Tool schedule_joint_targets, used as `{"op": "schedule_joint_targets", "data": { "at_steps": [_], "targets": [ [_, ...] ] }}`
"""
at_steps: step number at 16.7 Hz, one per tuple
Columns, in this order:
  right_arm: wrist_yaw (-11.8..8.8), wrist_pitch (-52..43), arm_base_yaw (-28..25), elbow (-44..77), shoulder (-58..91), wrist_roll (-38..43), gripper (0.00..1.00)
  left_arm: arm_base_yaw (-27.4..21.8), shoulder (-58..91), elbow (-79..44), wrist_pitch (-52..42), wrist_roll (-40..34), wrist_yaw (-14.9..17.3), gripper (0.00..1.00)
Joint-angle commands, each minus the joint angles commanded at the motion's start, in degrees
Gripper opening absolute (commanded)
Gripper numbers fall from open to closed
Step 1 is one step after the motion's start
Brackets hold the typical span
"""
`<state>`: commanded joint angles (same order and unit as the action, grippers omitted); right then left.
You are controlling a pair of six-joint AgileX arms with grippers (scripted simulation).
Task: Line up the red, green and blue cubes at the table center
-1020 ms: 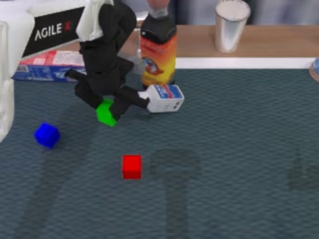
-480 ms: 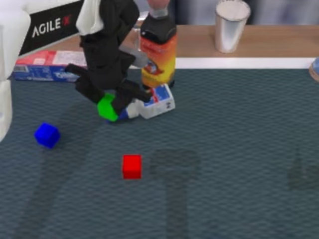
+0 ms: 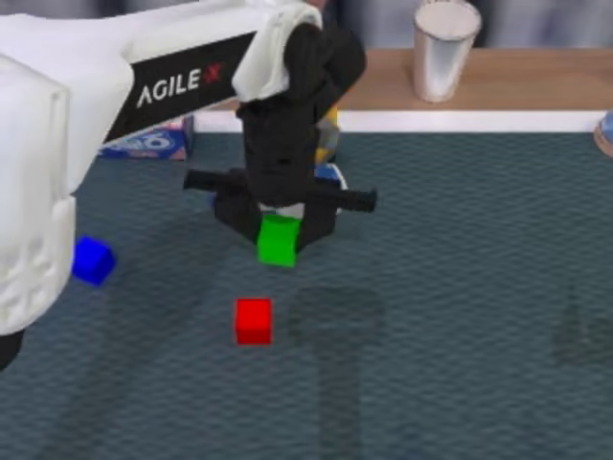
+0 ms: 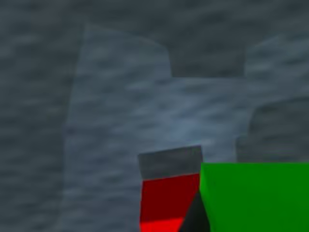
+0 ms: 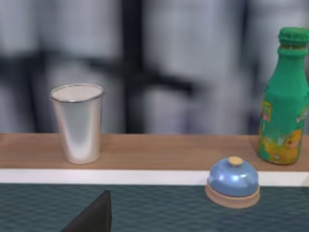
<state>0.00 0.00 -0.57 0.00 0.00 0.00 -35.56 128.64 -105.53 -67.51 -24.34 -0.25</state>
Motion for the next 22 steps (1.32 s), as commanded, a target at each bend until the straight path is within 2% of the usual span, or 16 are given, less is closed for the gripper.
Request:
{"op": "schedule_joint_targets", "data": {
  "at_steps": [4,7,13,19,22],
  "targets": [
    [0.0,0.0,0.0,0.0,0.0,0.0,1.0,-5.7,-1.4,0.5,-0.6,-14.1,-0.3,0.0],
    [0.0,0.0,0.0,0.0,0.0,0.0,1.0,-7.9,-2.5,0.8,-0.6,-18.6,-0.4,0.0],
    [0.0,0.0,0.0,0.0,0.0,0.0,1.0,-7.7,-2.1,1.6,0.5,-18.6,-0.4,0.0],
    [0.0,0.0,0.0,0.0,0.0,0.0,1.0,-7.8,1.0,9.6,12.1,-18.7,-0.4,0.0],
    [0.0,0.0,0.0,0.0,0.0,0.0,1.0,-7.9,1.5,10.5,13.2,-18.6,-0.4,0.0]
  ]
}}
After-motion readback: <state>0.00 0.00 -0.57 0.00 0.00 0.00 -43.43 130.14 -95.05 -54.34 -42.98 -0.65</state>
